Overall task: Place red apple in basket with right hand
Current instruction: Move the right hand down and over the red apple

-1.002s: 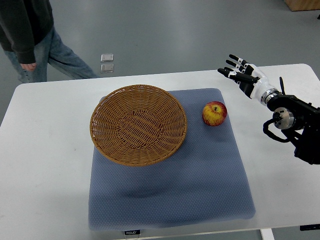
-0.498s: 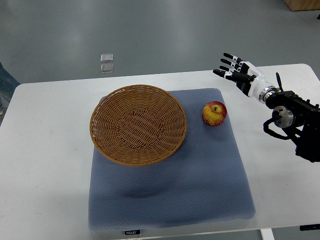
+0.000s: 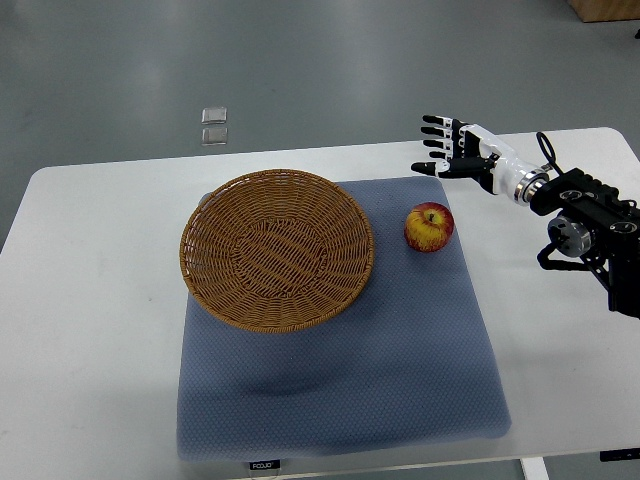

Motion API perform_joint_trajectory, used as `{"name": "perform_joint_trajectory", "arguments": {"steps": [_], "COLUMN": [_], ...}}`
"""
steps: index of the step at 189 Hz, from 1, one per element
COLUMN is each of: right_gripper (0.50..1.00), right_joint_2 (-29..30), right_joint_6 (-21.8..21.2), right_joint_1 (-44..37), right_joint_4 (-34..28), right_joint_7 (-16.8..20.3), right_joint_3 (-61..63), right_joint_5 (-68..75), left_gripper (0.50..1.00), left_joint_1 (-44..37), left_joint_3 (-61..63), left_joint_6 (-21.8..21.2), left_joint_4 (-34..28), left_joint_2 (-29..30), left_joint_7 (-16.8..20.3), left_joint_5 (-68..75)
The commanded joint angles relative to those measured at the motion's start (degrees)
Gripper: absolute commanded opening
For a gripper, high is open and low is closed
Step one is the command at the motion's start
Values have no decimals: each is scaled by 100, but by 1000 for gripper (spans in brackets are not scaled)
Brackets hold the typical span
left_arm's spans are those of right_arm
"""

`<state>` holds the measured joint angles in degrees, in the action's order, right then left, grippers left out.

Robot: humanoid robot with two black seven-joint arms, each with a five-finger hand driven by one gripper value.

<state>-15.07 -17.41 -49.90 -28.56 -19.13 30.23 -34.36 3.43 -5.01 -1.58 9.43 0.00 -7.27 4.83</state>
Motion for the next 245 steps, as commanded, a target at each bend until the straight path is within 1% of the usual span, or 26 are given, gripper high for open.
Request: {"name": "perform_joint_trajectory", "arguments": {"steps": [1, 40, 55, 56, 60, 73, 74, 85, 107, 121, 146, 225, 245], "right_gripper": [919, 919, 919, 919, 919, 919, 919, 919, 919, 919, 919, 919, 919], "right_joint_2": [-180, -576, -628, -715, -751, -787, -848, -927, -1164, -1252, -1270, -1147, -1121], "right_joint_6": [-210, -421, -465, -578, -632, -676, -754, -799, -799, -799, -755, -729, -491], "right_joint_1": [-55, -161, -178, -196, -222, -257, -362, -451, -653, -785, -917, -925, -908], "right_joint_4": [-246, -862, -923, -1002, -1037, -1064, -1107, -1161, -1310, -1433, -1539, -1539, -1521], "right_joint_7": [-38, -47, -56, -117, -144, -188, -283, -398, -688, -785, -794, -785, -759], "right_joint_3": [-8, -26, -26, -52, -69, -105, -183, -359, -816, -1133, -1423, -1511, -1608], "right_joint_5": [-483, -1555, -1776, -2150, -2320, -2488, -2879, -3225, -3639, -3701, -3727, -4351, -4650], "left_gripper": [1000, 1000, 1000, 1000, 1000, 1000, 1000, 1000, 1000, 1000, 1000, 1000, 1000], "left_joint_1": [0, 0, 0, 0, 0, 0, 0, 0, -9, -9, -9, -9, -9], "left_joint_3": [0, 0, 0, 0, 0, 0, 0, 0, 0, 0, 0, 0, 0], "left_joint_6": [0, 0, 0, 0, 0, 0, 0, 0, 0, 0, 0, 0, 0], "left_joint_4": [-3, -3, -3, -12, -20, -20, -29, -29, -29, -29, -29, -29, -20], "left_joint_2": [0, 0, 0, 0, 0, 0, 0, 0, 0, 0, 0, 0, 0], "left_joint_7": [-3, -2, 6, -2, -3, -3, -3, -2, -3, -3, -3, -3, -3], "left_joint_5": [0, 0, 0, 0, 0, 0, 0, 0, 0, 0, 0, 0, 0]}}
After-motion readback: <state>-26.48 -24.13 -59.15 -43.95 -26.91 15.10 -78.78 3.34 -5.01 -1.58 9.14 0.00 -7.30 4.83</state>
